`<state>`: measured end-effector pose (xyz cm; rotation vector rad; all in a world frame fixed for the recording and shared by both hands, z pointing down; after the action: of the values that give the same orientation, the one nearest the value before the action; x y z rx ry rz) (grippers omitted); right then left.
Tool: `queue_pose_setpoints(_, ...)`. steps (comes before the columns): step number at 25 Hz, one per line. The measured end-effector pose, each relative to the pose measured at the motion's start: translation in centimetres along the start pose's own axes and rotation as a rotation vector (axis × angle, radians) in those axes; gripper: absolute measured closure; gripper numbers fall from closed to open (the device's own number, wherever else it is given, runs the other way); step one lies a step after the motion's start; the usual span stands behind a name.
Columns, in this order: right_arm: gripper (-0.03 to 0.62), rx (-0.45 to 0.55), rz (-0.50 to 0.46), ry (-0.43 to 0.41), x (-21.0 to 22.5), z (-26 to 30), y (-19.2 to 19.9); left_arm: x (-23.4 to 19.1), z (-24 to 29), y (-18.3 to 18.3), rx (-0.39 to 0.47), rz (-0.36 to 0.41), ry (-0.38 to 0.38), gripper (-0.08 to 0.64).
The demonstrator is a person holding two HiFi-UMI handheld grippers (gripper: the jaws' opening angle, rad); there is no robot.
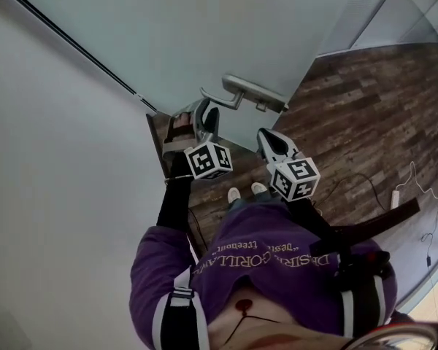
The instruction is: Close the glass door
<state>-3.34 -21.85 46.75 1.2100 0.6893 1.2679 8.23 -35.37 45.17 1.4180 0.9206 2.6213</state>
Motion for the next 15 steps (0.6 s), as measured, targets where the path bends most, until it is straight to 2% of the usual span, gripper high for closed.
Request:
queue_pose_setpoints(7, 0.595, 0.021, 0.020, 0.091, -0.6, -0.8, 1.2, -0.2, 0.1, 0.2, 0.046, 0.198, -0.042, 0.417)
queue_pose_setpoints(11, 0.595, 0.028, 0.030, 0.130, -1.2, -1.0, 1.3, -0.5, 1.3, -0.4, 0.073, 0.244, -0.026, 0.417)
queue_pose_setpoints(15, 0.595, 0.036, 0.045, 0.184, -1.2, -1.5, 1.6, -0.2, 1.8, -0.5, 0.098, 0.256, -0.032, 0.419)
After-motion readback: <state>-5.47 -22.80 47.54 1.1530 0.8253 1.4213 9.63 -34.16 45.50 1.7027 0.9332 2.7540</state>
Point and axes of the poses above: the fingertips, and each gripper's own axes: z forward along the fingers, x to its right, y out of its underside, the point moved 7 cm from there along -z, backward along the fingers, and after that the axes turned 7 degrees about -z, right-handed, at the moved point
